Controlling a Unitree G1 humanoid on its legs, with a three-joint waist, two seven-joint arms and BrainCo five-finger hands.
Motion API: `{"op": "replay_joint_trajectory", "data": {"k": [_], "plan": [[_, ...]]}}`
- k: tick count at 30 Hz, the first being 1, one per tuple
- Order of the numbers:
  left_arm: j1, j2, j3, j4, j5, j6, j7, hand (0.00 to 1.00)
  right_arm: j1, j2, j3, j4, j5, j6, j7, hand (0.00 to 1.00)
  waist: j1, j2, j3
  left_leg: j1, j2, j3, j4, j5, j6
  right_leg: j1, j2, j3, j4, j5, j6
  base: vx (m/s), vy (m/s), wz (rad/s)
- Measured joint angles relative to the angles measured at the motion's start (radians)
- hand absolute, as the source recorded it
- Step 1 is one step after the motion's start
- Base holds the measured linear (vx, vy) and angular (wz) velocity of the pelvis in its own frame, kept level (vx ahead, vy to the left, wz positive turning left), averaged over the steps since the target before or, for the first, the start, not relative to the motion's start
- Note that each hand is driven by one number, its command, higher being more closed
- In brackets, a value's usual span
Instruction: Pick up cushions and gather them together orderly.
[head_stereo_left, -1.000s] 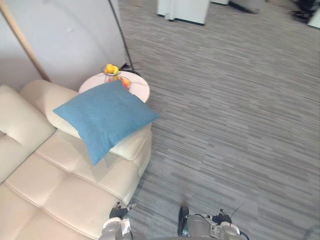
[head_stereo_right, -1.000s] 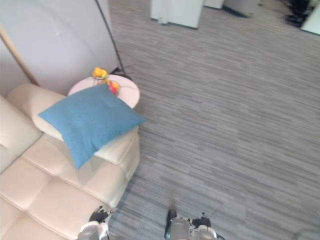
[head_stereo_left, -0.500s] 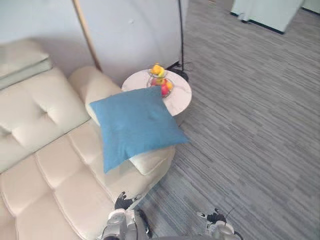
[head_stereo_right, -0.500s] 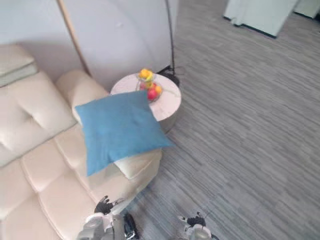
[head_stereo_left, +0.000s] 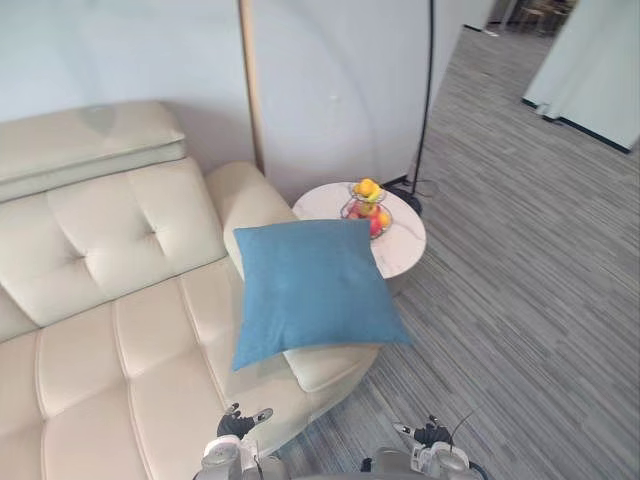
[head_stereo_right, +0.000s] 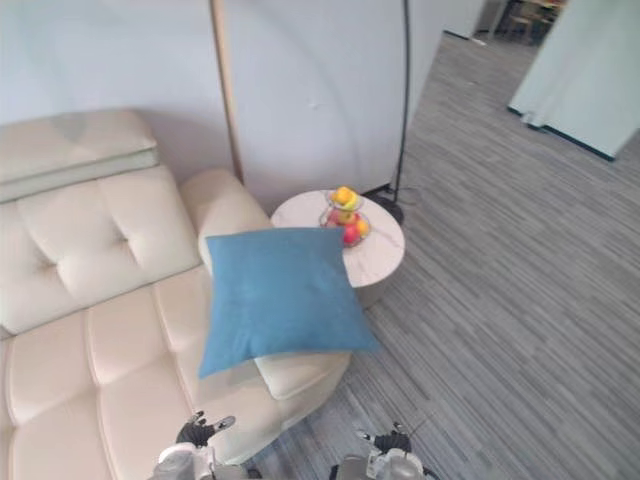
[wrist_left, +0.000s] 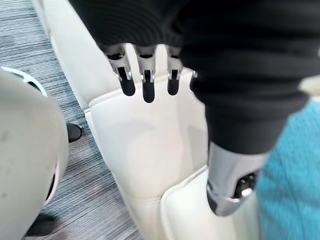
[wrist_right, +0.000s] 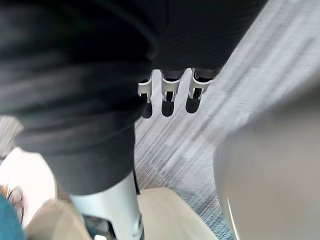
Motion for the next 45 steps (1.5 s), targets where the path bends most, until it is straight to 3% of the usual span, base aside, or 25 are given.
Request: {"op": "replay_joint_trajectory", "data": {"k": [1,3,5,12,17,22,28,36,45], "plan": [[0.007,-0.017,0.008,0.005,0.0,0.0,0.0,0.0,-0.008,-0.008,0.0,0.012,0.0,0.005,0.002,0.0,0.004,0.03,-0.017,-0.008,0.023,-0.01,0.019,-0.01,-0.015,0.025,0.014,-0.013,-0.041,-0.009,-0.001,0.28,-0.165,0.32],[0.01,-0.044,0.037,0.019,-0.001,0.0,0.003,0.0,-0.014,-0.02,0.0,0.015,0.001,0.006,0.002,0.0,-0.002,0.064,-0.031,-0.019,0.04,-0.032,0.028,-0.014,-0.02,0.042,0.029,-0.04,-0.082,-0.007,-0.003,0.3,-0.124,0.23],[0.01,-0.055,0.039,0.019,-0.003,0.001,0.003,0.0,-0.016,-0.028,-0.003,0.018,0.003,0.009,0.001,0.0,-0.002,0.074,-0.032,-0.005,0.057,-0.052,0.026,-0.014,-0.021,0.086,0.046,-0.069,-0.112,-0.005,-0.004,0.26,-0.122,0.41],[0.002,-0.05,0.076,0.017,-0.044,0.002,0.021,0.0,-0.026,-0.024,-0.008,-0.002,0.042,0.004,-0.011,0.0,-0.001,0.056,-0.047,0.037,0.068,-0.071,-0.013,-0.015,-0.035,0.161,0.059,-0.113,-0.184,0.0,-0.007,0.11,-0.027,0.16],[0.002,0.001,0.103,-0.053,-0.063,0.003,0.025,0.0,-0.002,-0.062,-0.069,-0.212,0.062,-0.001,-0.022,0.0,-0.005,0.056,-0.046,0.037,0.05,-0.085,-0.028,-0.006,-0.042,0.179,0.043,-0.123,-0.224,0.024,0.005,0.0,0.067,0.09],[0.001,0.068,0.104,-0.179,-0.081,-0.001,0.031,0.0,-0.016,-0.101,-0.083,-0.423,0.062,-0.035,-0.054,0.0,-0.01,0.052,-0.05,0.047,0.027,-0.09,-0.105,0.055,-0.039,0.178,0.03,-0.139,-0.26,0.054,0.009,-0.06,0.018,0.09],[0.001,0.088,0.088,-0.271,-0.111,-0.001,0.05,0.0,-0.051,-0.104,-0.082,-0.426,0.062,-0.038,-0.068,0.0,-0.014,0.058,-0.053,0.059,0.019,-0.102,-0.201,0.116,-0.04,0.168,0.033,-0.147,-0.293,0.062,0.0,-0.1,-0.034,0.08],[-0.015,0.127,-0.03,-0.276,-0.151,-0.001,0.066,0.0,-0.1,-0.154,0.002,-0.416,0.081,-0.037,-0.078,0.0,-0.026,0.074,-0.054,0.032,0.022,-0.113,-0.288,0.182,-0.043,0.118,0.054,-0.137,-0.326,0.103,-0.014,-0.08,-0.029,-0.01],[-0.283,0.12,-0.226,-0.306,-0.16,-0.001,0.097,0.0,-0.351,-0.164,0.138,-0.408,0.121,-0.029,-0.095,0.0,-0.023,0.064,0.092,-0.211,0.028,-0.118,-0.144,0.203,-0.038,-0.112,0.044,-0.134,-0.197,0.116,-0.031,-0.08,-0.032,0.03]]}}
